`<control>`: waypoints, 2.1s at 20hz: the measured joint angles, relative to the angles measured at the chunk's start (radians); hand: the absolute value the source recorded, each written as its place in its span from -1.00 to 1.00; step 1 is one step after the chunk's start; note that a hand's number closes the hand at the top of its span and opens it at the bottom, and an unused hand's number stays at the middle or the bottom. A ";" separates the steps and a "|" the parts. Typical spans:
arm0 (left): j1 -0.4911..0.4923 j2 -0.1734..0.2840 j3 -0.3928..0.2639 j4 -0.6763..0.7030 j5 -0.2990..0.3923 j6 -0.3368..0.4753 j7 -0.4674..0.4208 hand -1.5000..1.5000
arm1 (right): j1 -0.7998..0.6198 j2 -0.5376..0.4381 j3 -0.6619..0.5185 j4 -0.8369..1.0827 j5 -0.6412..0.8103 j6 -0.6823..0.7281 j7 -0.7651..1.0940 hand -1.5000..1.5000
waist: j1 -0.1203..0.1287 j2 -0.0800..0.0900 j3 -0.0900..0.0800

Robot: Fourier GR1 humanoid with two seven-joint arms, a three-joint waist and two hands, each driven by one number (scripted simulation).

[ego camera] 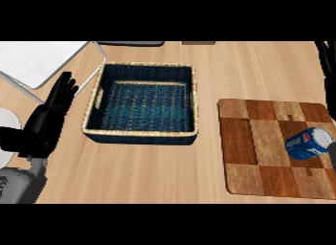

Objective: Pick the can from the cutting board and place it in the basket

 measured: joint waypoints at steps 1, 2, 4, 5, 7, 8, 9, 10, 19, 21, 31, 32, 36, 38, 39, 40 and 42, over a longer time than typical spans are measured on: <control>0.015 0.005 0.007 0.007 0.005 -0.008 0.003 0.00 | -0.008 -0.006 -0.002 -0.001 -0.011 0.018 0.009 1.00 | -0.006 0.005 0.006; 0.026 0.001 0.006 0.021 0.009 -0.007 0.017 0.00 | -0.024 -0.016 -0.006 0.008 -0.031 0.047 0.019 1.00 | -0.009 0.010 0.010; 0.078 -0.008 -0.002 0.058 0.019 -0.005 0.044 0.00 | -0.041 -0.033 -0.007 0.025 -0.083 0.122 0.042 1.00 | -0.008 0.019 0.016; 0.096 -0.016 -0.010 0.087 0.024 -0.001 0.069 0.00 | -0.055 -0.040 -0.005 0.033 -0.112 0.161 0.057 1.00 | -0.009 0.024 0.018; 0.143 -0.024 -0.031 0.131 0.033 -0.004 0.113 0.00 | -0.071 -0.064 0.026 0.032 -0.144 0.264 0.070 1.00 | -0.002 0.032 0.022; 0.145 -0.029 -0.036 0.139 0.031 -0.003 0.120 0.00 | -0.071 -0.067 0.058 0.019 -0.148 0.316 0.070 1.00 | -0.005 0.030 0.025; 0.149 -0.030 -0.037 0.141 0.031 -0.003 0.124 0.00 | -0.059 -0.062 0.085 0.010 -0.158 0.361 0.066 1.00 | -0.008 0.028 0.027; 0.149 -0.026 -0.034 0.149 0.034 -0.010 0.131 0.00 | -0.053 -0.053 0.116 0.000 -0.146 0.386 0.061 -1.00 | -0.012 0.026 0.030; 0.201 -0.018 -0.017 0.130 0.039 -0.006 0.144 0.00 | -0.004 -0.169 0.222 -0.156 0.165 0.292 0.166 -1.00 | -0.051 0.007 0.034; 0.212 -0.014 -0.013 0.124 0.040 -0.008 0.144 0.00 | -0.023 -0.258 0.199 -0.170 0.243 0.285 0.210 -1.00 | -0.058 0.005 0.034; 0.221 -0.016 -0.010 0.101 0.029 0.000 0.161 0.00 | -0.172 -0.691 0.044 -0.168 0.244 0.574 0.369 -1.00 | -0.053 0.010 0.033; 0.220 -0.017 -0.010 0.097 0.029 0.002 0.168 0.00 | -0.182 -0.725 0.040 -0.161 0.226 0.619 0.379 -1.00 | -0.051 0.010 0.033; 0.217 -0.021 -0.013 0.090 0.021 0.005 0.175 0.00 | -0.206 -0.855 0.029 -0.110 0.167 0.808 0.383 -1.00 | -0.043 0.014 0.033; 0.218 -0.015 -0.010 0.083 0.021 0.002 0.186 0.00 | -0.207 -0.906 0.023 -0.085 0.150 0.890 0.372 -1.00 | -0.040 0.015 0.033; 0.214 -0.013 -0.008 0.085 0.023 -0.004 0.193 0.00 | -0.212 -0.926 0.021 -0.069 0.147 0.925 0.365 -1.00 | -0.037 0.017 0.033; 0.209 -0.014 -0.010 0.085 0.023 -0.007 0.201 0.00 | -0.215 -0.941 0.023 -0.061 0.149 0.954 0.361 -1.00 | -0.035 0.017 0.033; 0.213 -0.018 -0.007 0.084 0.022 -0.009 0.198 0.00 | -0.213 -0.964 0.020 -0.060 0.151 0.996 0.352 -1.00 | -0.035 0.017 0.033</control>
